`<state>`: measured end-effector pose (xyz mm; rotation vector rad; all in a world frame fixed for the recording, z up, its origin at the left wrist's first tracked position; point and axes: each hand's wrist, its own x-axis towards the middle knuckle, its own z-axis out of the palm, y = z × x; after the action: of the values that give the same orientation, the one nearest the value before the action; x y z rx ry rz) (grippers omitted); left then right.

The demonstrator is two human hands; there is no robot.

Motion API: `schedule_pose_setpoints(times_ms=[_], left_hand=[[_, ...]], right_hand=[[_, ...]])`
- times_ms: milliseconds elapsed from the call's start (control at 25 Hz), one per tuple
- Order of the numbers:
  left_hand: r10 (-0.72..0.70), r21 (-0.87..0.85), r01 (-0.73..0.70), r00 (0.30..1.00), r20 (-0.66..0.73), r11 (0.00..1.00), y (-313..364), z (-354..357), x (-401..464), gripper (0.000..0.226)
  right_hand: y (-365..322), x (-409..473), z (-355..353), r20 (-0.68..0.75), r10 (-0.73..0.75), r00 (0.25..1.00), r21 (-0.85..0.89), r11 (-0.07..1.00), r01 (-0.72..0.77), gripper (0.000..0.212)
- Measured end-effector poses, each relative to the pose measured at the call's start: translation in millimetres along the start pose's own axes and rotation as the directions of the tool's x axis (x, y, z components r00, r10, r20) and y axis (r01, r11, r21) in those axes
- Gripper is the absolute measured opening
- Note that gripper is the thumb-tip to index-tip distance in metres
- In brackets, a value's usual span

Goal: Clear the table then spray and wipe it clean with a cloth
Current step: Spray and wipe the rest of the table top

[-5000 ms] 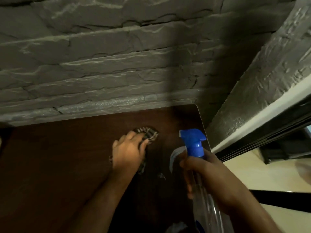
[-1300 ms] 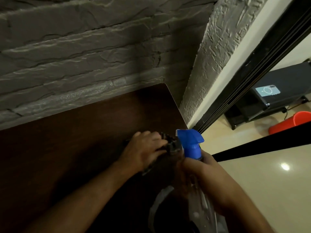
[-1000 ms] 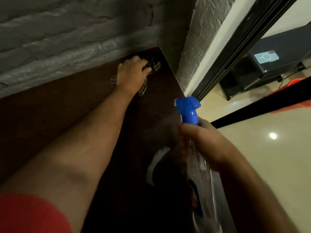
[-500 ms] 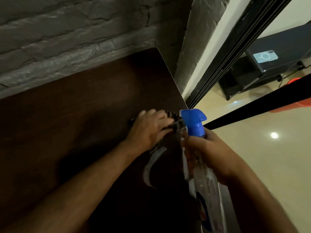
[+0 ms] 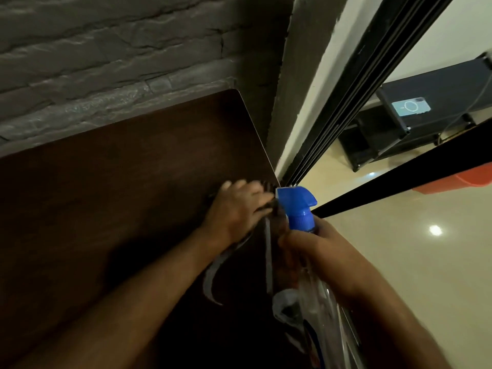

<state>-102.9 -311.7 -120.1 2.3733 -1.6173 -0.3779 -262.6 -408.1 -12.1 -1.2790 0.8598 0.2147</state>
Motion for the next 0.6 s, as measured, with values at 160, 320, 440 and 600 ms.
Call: schedule_pose_setpoints(times_ms=[160, 320, 440, 600], left_hand=[[-0.207, 0.071, 0.221, 0.963, -0.173, 0.973, -68, -23, -33, 0.041], [-0.438, 0.052, 0.465, 0.862, -0.253, 0.884, -68, -30, 62, 0.034], [-0.223, 0.05, 0.229, 0.969, -0.105, 0.972, 0, -6, 42, 0.032], [-0.164, 0.065, 0.175, 0.975, -0.149, 0.983, -26, -4, -75, 0.034]], right_hand=[[8, 0, -11, 0.075, 0.046, 0.996, 0.041, 0.998, -0.049, 0.039], [7, 0, -7, 0.073, 0.016, 0.997, 0.015, 1.0, -0.017, 0.026], [5, -5, -3, 0.097, -0.016, 0.995, 0.047, 0.999, 0.011, 0.021], [15, -9, -10, 0.139, 0.03, 0.99, -0.006, 1.0, -0.029, 0.031]])
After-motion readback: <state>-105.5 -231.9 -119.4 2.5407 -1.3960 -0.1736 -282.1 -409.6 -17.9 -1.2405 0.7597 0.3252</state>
